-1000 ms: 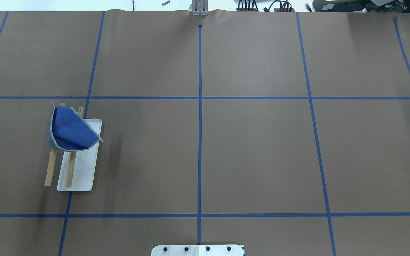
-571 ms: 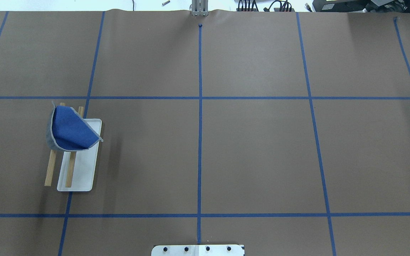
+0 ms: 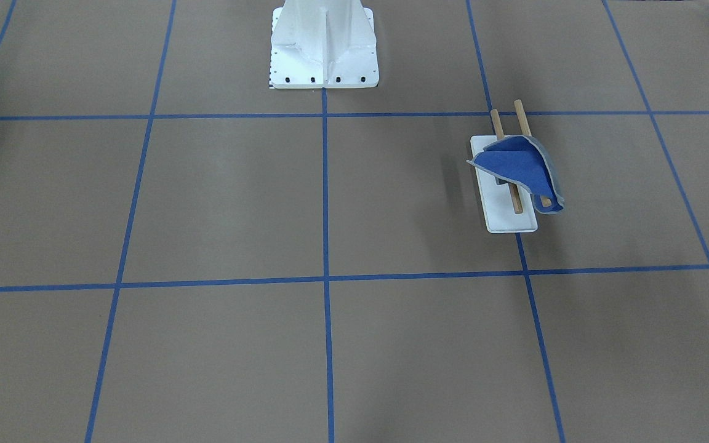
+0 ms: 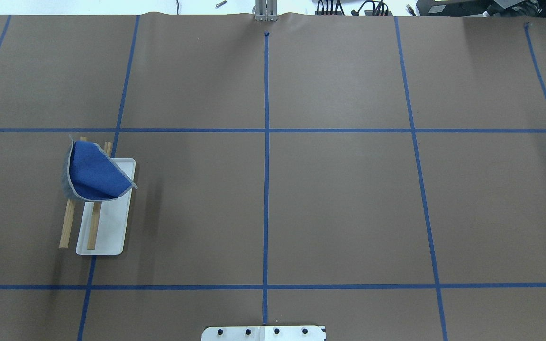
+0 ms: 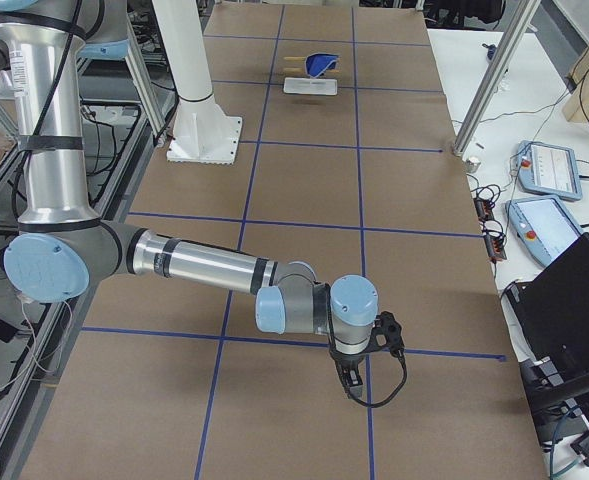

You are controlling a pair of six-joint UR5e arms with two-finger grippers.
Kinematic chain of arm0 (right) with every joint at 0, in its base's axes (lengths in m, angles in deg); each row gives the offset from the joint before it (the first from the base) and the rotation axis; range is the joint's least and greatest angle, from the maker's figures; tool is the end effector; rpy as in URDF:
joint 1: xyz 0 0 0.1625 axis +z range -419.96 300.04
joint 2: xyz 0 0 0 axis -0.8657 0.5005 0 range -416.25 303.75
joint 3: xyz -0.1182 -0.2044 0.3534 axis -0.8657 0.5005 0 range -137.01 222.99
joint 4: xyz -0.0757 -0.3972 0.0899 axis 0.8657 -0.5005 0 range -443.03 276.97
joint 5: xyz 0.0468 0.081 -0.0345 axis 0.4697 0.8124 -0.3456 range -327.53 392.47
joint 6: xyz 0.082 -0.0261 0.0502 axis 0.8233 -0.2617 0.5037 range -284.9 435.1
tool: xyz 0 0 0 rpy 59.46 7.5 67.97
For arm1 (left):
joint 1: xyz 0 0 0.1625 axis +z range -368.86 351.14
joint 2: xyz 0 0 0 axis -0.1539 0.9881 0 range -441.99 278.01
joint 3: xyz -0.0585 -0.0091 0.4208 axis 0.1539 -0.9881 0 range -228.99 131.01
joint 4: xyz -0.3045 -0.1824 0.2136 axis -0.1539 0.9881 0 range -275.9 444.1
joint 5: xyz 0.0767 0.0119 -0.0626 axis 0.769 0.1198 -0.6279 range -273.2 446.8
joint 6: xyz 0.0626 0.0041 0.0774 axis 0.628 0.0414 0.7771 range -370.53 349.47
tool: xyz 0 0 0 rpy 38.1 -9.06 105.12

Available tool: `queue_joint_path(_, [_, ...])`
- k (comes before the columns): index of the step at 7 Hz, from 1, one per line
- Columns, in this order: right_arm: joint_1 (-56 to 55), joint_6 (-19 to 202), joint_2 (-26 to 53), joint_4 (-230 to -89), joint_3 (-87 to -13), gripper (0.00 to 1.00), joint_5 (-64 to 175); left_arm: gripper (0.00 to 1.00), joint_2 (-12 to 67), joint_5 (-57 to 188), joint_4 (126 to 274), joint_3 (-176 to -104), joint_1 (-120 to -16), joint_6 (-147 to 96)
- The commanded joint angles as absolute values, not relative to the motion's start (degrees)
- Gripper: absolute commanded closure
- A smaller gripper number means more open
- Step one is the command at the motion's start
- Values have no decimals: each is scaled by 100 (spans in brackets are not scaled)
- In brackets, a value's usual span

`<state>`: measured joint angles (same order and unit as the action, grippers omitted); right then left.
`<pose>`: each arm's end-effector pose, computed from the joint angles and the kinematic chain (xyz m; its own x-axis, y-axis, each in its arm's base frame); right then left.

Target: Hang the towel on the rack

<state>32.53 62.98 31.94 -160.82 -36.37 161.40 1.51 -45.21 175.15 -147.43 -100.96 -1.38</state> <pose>0.0925 -0.5015 0.7190 0.7706 -0.2127 0.6009 0.1211 0.9744 0.1895 -0.0831 -0.4446 0.6402 0.7402 0.1661 -0.6516 -0.0821 0.9841 0.1577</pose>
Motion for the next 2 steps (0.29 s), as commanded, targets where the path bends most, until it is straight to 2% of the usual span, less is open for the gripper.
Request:
queue_joint_path(1, [3250, 6297, 3191, -16082, -3637, 0, 16149, 2, 151, -4521, 17515, -14743, -10097, -139])
queue_joint_path(2, [3250, 6297, 3191, -16082, -3637, 0, 16149, 2, 151, -4521, 17515, -14743, -10097, -139])
